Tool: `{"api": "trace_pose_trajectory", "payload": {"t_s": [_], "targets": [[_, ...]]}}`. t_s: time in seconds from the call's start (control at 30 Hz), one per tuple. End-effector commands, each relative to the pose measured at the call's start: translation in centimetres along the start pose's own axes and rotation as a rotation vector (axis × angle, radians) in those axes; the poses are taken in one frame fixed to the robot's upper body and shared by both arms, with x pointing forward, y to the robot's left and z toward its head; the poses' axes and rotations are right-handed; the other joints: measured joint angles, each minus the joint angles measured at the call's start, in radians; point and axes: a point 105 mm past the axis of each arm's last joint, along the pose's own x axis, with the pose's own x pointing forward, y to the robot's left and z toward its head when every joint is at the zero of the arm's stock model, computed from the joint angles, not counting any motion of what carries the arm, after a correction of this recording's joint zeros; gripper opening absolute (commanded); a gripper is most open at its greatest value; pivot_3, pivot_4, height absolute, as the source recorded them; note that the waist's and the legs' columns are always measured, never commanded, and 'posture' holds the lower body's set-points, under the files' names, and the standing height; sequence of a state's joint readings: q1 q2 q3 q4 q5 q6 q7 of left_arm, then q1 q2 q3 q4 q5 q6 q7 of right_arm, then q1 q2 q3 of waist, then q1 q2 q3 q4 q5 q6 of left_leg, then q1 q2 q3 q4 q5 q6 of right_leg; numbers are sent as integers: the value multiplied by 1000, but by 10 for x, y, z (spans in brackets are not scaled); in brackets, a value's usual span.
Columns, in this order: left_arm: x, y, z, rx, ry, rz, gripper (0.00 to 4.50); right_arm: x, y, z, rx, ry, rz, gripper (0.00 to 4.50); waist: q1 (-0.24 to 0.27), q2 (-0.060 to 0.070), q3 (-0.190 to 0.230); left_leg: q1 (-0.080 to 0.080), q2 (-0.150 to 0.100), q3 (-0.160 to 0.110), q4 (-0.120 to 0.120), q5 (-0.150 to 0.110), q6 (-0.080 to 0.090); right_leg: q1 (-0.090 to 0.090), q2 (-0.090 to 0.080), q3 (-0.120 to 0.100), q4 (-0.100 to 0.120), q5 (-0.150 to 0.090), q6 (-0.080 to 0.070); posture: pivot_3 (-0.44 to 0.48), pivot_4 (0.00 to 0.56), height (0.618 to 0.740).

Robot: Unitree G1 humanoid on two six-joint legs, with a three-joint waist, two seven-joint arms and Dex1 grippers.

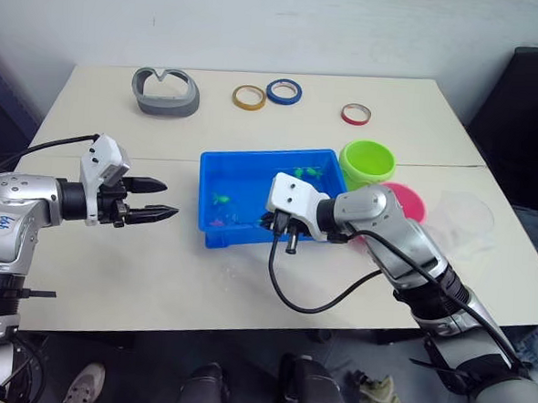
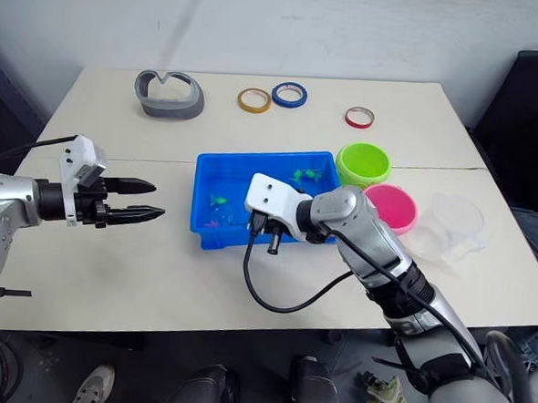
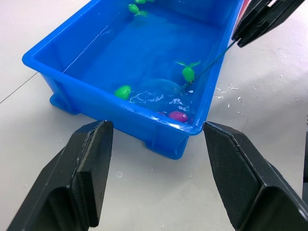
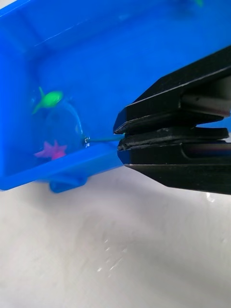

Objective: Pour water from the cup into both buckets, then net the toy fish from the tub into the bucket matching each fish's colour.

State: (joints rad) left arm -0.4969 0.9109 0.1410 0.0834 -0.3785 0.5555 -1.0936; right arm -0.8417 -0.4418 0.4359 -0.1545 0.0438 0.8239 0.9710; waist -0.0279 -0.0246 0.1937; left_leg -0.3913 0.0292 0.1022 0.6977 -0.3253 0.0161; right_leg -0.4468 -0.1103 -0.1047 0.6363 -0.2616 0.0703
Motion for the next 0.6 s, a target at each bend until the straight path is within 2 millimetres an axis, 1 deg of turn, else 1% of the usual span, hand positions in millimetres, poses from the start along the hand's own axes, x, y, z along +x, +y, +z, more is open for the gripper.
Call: {"api": "trace_pose_trajectory", "payload": {"t_s": [0.03,0.17,0.27,0.43,0.53,0.6], "targets": [[-5,-3,13,38,-38,-2,3284,-10,0,16,62,-65,18,0,-1,0,0,0,0,0,0,0,0,0,0,0,0,0,0,0,150,713],[-3,-4,18,41,-64,-25,3284,-24,-10,8,139,-56,-19,0,0,0,0,0,0,0,0,0,0,0,0,0,0,0,0,0,150,713],[-2,-5,21,41,-74,-42,3284,-31,-14,3,175,-51,-45,0,0,0,0,0,0,0,0,0,0,0,0,0,0,0,0,0,150,713],[-1,-6,25,42,-89,-59,3284,-38,-19,-2,212,-54,-84,0,0,0,0,0,0,0,-1,0,0,0,0,0,0,0,0,0,150,713],[2,-7,34,44,-134,-82,3284,-46,-28,-2,220,-79,-144,0,1,0,0,0,0,0,-1,0,0,0,0,0,0,0,0,0,150,713],[4,-9,34,50,-134,-104,3284,-53,-33,-4,224,-89,-178,0,1,0,0,0,0,0,-1,0,0,0,0,0,0,0,0,0,150,713]]}}
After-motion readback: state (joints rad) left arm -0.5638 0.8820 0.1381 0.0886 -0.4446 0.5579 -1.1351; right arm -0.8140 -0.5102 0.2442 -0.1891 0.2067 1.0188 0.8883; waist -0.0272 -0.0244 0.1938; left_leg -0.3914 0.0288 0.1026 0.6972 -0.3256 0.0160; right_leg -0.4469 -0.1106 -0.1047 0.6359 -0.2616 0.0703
